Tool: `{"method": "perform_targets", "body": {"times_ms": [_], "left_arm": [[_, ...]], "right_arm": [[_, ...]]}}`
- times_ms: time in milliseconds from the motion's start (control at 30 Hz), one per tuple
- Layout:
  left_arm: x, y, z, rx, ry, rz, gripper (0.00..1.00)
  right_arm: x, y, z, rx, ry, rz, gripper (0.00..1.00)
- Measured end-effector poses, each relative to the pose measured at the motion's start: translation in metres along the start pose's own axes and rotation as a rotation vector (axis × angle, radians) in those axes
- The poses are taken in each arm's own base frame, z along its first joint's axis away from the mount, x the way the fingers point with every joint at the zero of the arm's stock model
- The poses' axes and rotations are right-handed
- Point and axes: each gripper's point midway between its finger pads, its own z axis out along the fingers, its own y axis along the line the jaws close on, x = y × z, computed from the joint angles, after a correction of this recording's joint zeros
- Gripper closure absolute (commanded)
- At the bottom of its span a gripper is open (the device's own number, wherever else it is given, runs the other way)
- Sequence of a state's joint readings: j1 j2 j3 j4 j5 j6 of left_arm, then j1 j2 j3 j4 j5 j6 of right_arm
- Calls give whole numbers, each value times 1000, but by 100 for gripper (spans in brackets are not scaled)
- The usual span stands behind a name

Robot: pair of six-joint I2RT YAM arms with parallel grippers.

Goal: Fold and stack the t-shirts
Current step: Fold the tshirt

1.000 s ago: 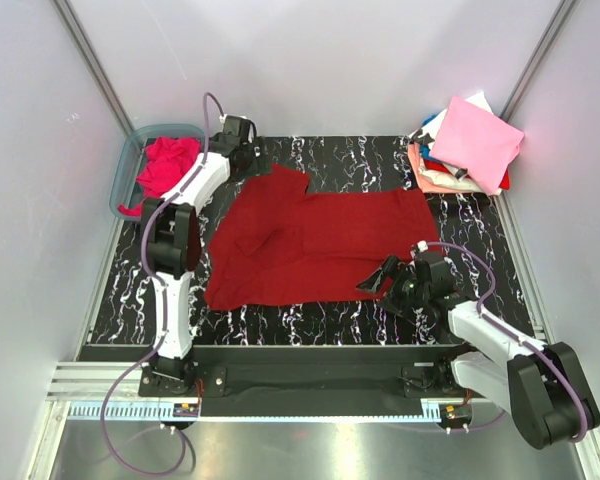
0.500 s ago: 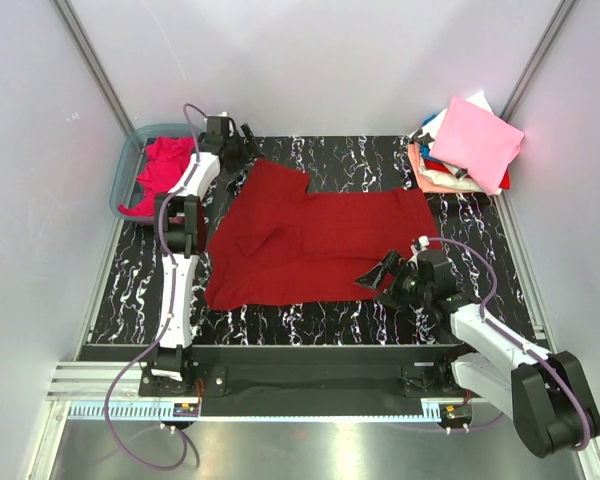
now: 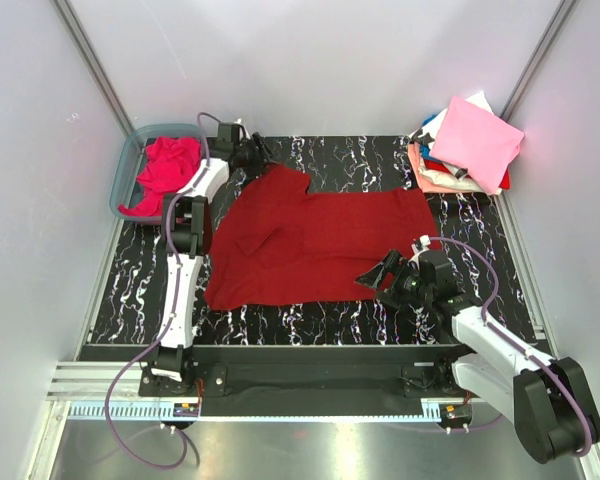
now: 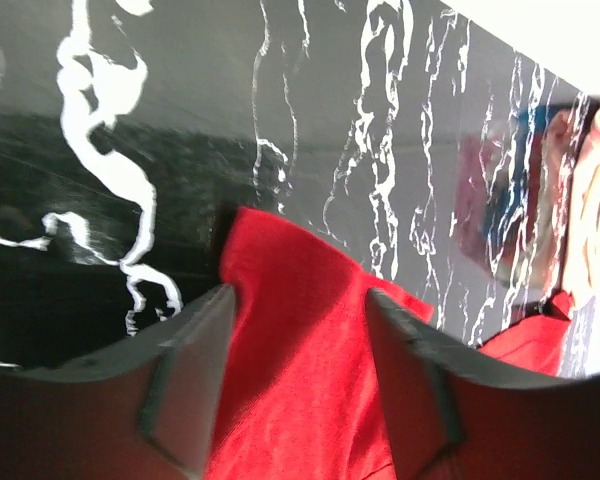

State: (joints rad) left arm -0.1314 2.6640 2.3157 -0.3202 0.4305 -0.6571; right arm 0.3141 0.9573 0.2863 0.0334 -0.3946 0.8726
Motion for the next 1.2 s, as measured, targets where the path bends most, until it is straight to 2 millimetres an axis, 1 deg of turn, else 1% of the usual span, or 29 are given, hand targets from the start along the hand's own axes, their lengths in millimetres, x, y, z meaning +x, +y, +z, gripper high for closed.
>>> {"method": "perform_targets", "body": {"times_ms": [33,67,133,167,233,267,467,533,633,700,767,833,900,933,967,1033,1100,1167,1200], "left_arm": [[2,0,0,0,3,0,50],[4,-1,2,1,8,1,58],[7,0,3,0,15,2,69],[7,0,3,-1,17,1,83],[9,2,4,-4,22,-1,98],[10,3,5,-6,25,0,100],[13,5,7,1,27,9,100],[15,6,4,-3,32,11,100],[27,7,-12,-29,62,8,100],[38,7,-29,-59,90,7,100],[43,2,-47,-79,107,13,100],[43,-11,-69,-89,112,35,100],[37,-28,-85,-83,99,66,100],[33,-41,-95,-76,84,90,100],[31,-52,-103,-71,78,109,100],[30,-70,-115,-57,67,142,100],[34,-84,-123,-48,66,172,100],[44,-91,-128,-51,82,194,100],[50,-92,-129,-53,95,203,100]], "right_arm": [[0,0,0,-1,0,-1,7],[0,0,0,-2,-1,-1,7],[0,1,0,-3,-2,-1,7],[0,1,-1,-4,-2,-2,7],[0,1,-1,-4,-3,-2,7],[0,1,-1,-5,-3,-2,7],[0,0,-1,-3,-3,-1,7],[0,0,-1,-2,-3,-1,7],[1,-3,-1,14,-3,2,6],[0,-6,-2,45,1,8,5],[-10,-3,-5,84,-22,-3,3],[-34,12,-11,112,-85,-45,2],[-66,32,-18,151,-167,-92,3],[-91,44,-22,194,-210,-115,4],[-118,61,-26,204,-265,-140,5],[-174,79,-27,250,-340,-155,9],[-229,78,-23,315,-385,-147,11],[-273,60,-12,402,-389,-129,12],[-287,47,-5,454,-372,-117,15]]}}
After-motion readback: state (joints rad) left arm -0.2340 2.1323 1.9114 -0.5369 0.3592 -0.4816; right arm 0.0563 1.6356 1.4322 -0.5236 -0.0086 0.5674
